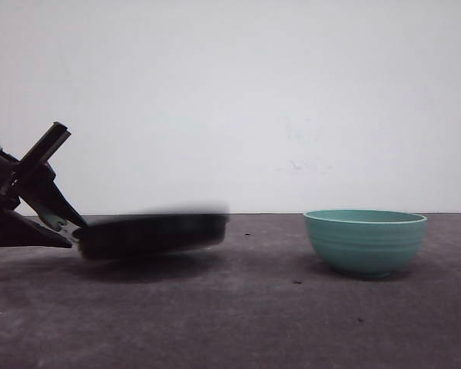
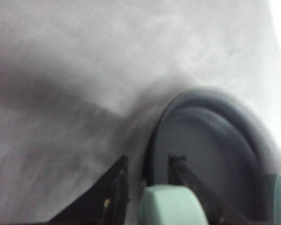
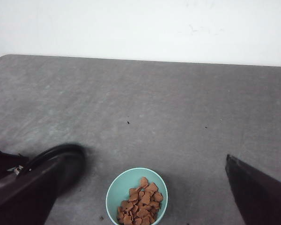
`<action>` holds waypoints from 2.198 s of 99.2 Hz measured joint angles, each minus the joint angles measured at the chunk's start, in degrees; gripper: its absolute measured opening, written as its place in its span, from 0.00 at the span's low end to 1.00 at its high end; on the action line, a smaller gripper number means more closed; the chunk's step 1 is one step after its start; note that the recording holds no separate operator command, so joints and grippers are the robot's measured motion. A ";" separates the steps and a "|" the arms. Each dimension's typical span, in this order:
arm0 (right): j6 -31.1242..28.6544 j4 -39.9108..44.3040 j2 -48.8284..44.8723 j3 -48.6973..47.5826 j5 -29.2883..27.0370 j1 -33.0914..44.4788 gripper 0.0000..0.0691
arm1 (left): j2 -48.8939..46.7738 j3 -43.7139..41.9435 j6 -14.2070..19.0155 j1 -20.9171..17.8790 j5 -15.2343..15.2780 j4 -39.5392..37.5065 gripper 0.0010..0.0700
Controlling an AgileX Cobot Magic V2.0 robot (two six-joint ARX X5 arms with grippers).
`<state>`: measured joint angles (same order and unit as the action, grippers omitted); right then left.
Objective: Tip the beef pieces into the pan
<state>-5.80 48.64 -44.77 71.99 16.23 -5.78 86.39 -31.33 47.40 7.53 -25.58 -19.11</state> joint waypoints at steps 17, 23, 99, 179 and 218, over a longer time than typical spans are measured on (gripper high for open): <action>0.04 1.84 -2.84 0.04 -1.57 0.02 0.99 | -3.50 0.46 0.15 0.22 0.09 1.88 0.16; 0.04 2.82 -5.27 0.04 -1.55 0.02 0.99 | -6.69 0.46 0.13 0.61 -0.17 2.19 0.16; 1.53 -3.08 -49.20 -3.04 9.18 -0.28 0.36 | -36.50 -0.17 -5.46 10.75 1.70 19.56 0.15; -2.82 -13.03 -48.00 -3.28 9.94 -2.64 0.02 | -36.39 -1.27 -7.43 11.87 2.14 30.69 0.15; -7.74 -25.38 -27.17 -2.86 -5.03 -25.53 0.02 | -27.69 -13.99 -13.35 15.30 3.61 38.80 0.15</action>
<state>-13.54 23.27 -71.94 69.12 11.20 -31.31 58.70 -45.32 34.04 22.83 -21.98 19.68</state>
